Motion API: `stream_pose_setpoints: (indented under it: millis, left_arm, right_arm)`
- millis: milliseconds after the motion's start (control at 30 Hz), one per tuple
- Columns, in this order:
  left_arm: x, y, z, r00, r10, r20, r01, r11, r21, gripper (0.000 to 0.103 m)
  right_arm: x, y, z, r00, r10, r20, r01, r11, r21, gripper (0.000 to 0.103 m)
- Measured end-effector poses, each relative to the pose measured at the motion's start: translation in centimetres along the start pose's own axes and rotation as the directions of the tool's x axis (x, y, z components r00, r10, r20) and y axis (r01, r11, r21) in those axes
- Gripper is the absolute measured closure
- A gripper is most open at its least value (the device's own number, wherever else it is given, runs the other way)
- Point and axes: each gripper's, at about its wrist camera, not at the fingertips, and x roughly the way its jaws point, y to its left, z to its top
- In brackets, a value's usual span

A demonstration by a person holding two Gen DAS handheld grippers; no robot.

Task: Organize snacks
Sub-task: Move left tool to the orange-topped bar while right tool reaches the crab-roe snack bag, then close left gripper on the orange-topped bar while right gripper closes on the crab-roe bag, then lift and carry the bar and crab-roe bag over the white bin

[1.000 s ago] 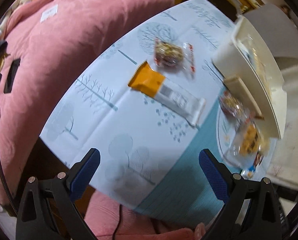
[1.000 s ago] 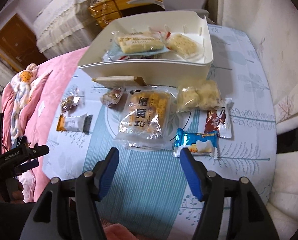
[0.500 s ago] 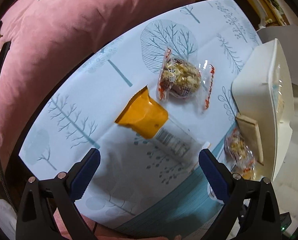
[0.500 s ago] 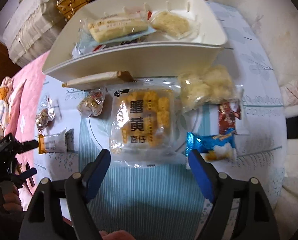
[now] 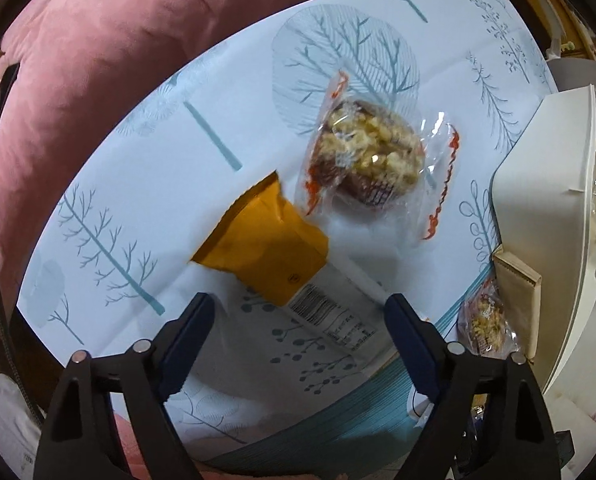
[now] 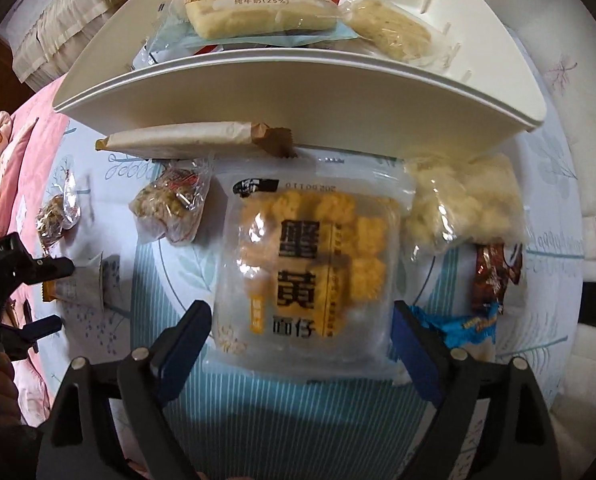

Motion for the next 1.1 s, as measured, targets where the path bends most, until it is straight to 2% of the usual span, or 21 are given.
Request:
stream_pose_setpoints:
  millis: [200, 333, 367, 467, 733, 833, 1100]
  left_arm:
    - [0.1, -1.8, 0.5, 0.997, 0.077, 0.006, -0.077, 0.997, 0.014, 0.036]
    - [-0.2, -2.4, 0.5, 0.991, 0.130, 0.012, -0.130, 0.991, 0.029, 0.052]
    - [-0.3, -2.4, 0.4, 0.991, 0.136, 0.012, -0.137, 0.990, 0.030, 0.057]
    - [-0.5, -2.1, 0.6, 0.993, 0.114, 0.012, -0.115, 0.993, 0.032, 0.063]
    - [-1.6, -2.0, -0.2, 0.996, 0.079, -0.027, -0.076, 0.992, 0.100, 0.071]
    - [-2.4, -2.5, -0.4, 0.997, 0.067, -0.028, -0.062, 0.986, 0.156, 0.072]
    - [-5.3, -4.7, -1.1, 0.999, 0.034, -0.014, -0.027, 0.936, 0.351, 0.072]
  right_arm:
    - [1.1, 0.3, 1.1, 1.000, -0.024, -0.015, 0.024, 1.000, 0.002, 0.013]
    - [1.6, 0.5, 1.7, 0.999, -0.028, -0.033, 0.028, 1.000, -0.011, 0.016]
    - [1.5, 0.5, 1.8, 0.999, -0.030, -0.031, 0.029, 0.999, -0.012, 0.017]
    - [1.6, 0.8, 1.6, 0.999, -0.043, -0.032, 0.043, 0.999, -0.014, 0.020]
    - [1.0, 2.2, 0.2, 0.994, -0.092, -0.051, 0.093, 0.995, 0.020, 0.022]
    - [0.4, 2.8, -0.2, 0.994, -0.098, -0.045, 0.100, 0.994, 0.045, 0.022]
    - [-2.2, 3.2, -2.6, 0.993, -0.114, -0.010, 0.114, 0.981, 0.155, 0.023]
